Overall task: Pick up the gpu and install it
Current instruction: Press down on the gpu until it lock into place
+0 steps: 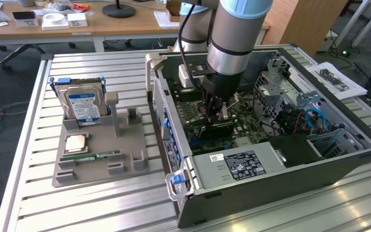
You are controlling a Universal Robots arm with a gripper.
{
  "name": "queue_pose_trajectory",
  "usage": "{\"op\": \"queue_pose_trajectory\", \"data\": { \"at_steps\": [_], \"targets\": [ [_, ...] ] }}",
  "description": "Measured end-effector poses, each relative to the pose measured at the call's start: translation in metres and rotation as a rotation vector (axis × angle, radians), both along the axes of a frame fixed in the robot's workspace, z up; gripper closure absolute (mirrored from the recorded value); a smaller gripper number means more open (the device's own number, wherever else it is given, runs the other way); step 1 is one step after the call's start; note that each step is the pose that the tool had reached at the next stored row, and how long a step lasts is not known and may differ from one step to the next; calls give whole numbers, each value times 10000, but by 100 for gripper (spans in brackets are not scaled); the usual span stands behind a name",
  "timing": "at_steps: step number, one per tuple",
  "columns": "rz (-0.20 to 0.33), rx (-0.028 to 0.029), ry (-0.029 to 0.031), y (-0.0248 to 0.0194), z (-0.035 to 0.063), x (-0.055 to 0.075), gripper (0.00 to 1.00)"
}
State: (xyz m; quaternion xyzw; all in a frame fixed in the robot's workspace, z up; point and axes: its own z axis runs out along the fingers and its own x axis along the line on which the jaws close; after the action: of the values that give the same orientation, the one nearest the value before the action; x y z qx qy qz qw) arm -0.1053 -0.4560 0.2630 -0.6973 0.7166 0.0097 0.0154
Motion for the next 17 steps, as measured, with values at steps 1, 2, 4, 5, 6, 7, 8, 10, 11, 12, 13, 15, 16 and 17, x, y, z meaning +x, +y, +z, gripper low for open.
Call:
{"op": "queue_pose_trajectory", "data": {
  "at_steps": [1,2,4,5,6,7,8,10,11,12,13,15,16,17],
  "targets": [
    [0,1,-1,0,-1,0,89],
    [0,2,-2,0,-1,-1,89],
    [-2,4,-3,1,-6,-17,89],
    [0,5,-4,1,-8,-26,89],
    [0,4,-4,1,-8,-31,89],
    [0,4,-2,1,-8,-31,89],
    [0,2,-1,0,-7,-31,89],
    [1,2,-2,0,-7,-32,89],
    [0,1,-2,0,-9,-35,89],
    [0,-2,-1,-1,-11,-39,89],
    [1,0,-1,-2,-13,-41,89],
    [1,0,0,-2,-13,-41,89],
    [1,1,-1,-2,-14,-41,89],
    [0,2,-1,-1,-14,-42,89]
  ]
}}
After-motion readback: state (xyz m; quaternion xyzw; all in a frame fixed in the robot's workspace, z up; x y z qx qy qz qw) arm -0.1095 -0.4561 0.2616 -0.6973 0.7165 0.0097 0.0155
